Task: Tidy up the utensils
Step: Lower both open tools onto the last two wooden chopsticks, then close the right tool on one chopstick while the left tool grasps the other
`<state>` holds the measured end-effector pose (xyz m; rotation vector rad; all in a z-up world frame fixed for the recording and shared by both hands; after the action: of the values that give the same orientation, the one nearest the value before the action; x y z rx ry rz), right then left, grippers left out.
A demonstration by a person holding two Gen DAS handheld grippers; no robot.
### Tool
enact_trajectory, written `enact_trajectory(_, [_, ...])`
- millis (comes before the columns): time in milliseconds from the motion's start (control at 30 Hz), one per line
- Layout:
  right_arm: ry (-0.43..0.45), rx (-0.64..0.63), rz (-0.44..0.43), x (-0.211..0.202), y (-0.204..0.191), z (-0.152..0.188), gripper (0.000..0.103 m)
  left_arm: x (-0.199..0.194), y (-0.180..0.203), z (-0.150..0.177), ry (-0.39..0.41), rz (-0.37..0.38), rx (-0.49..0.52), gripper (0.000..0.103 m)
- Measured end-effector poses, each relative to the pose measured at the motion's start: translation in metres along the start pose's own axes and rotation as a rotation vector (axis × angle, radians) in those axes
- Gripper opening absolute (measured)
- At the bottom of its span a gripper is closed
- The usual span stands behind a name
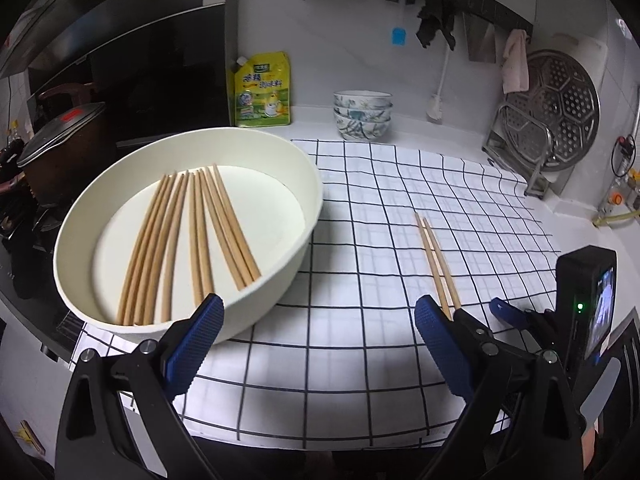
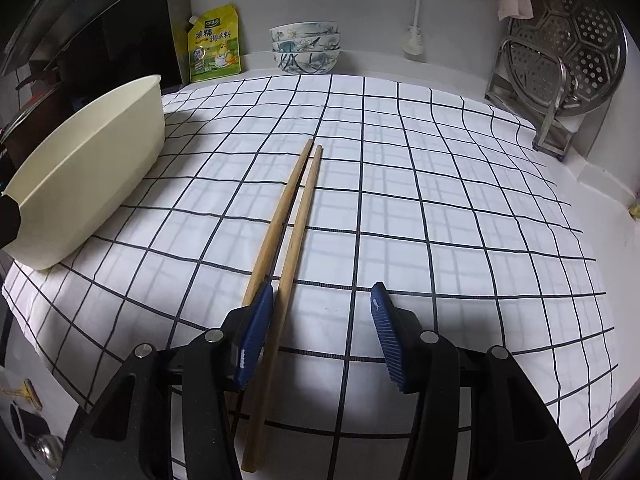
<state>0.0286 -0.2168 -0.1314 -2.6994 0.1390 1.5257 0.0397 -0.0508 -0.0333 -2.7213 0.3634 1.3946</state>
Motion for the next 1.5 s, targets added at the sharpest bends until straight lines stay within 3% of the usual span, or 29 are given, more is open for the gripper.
enact_trajectory(33, [0.005, -0.009, -0.004, 0.0, -0.001, 0.0, 0.039, 0.001, 0.002, 0.001, -0.004, 0.0, 0.004, 0.094])
enact_trajectory(100, [0.006, -0.027, -0.006, 0.0, -0.003, 0.0, 0.019, 0.004, 0.006, 0.002, -0.014, 0.004, 0.011, 0.095])
enact_trajectory(200, [0.0, -0.053, 0.0, 0.0, 0.0, -0.002, 0.007, 0.01, 0.017, 0.005, -0.038, 0.024, 0.026, 0.095])
enact_trajectory(400, [-0.023, 0.009, -0.049, -0.001, 0.033, -0.003, 0.007, 0.026, 0.047, 0.008, -0.082, 0.069, 0.067, 0.095])
enact_trajectory(700, [-0.036, 0.125, -0.063, -0.007, 0.092, 0.006, 0.007, 0.072, 0.079, 0.002, -0.138, 0.054, 0.082, 0.096])
enact_trajectory(800, [-0.037, 0.115, -0.091, -0.008, 0.094, 0.006, 0.01, 0.087, 0.081, 0.002, -0.174, 0.054, 0.07, 0.096])
enact_trajectory(900, [-0.024, 0.098, -0.092, -0.011, 0.093, 0.002, 0.025, 0.096, 0.08, 0.003, -0.186, 0.043, 0.056, 0.096])
enact_trajectory(1300, [-0.02, 0.035, -0.01, -0.002, 0.087, 0.0, 0.025, 0.116, 0.088, -0.006, -0.174, -0.025, 0.067, 0.096])
enact_trajectory(1500, [-0.013, 0.006, 0.004, -0.002, 0.083, 0.001, 0.023, 0.118, 0.101, -0.005, -0.167, -0.02, 0.098, 0.094])
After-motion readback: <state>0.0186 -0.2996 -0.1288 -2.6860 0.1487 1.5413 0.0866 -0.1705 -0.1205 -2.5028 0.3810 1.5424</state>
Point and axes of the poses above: each gripper's, at about its wrist camera, not at the fingertips, and x roughly the way its jaws point, y to its right, z to its underside, the point moved 4 cm from there along x, roughly the way its jaws point, and after that the axes turned 10 degrees about -y, right-handed, at the moved point
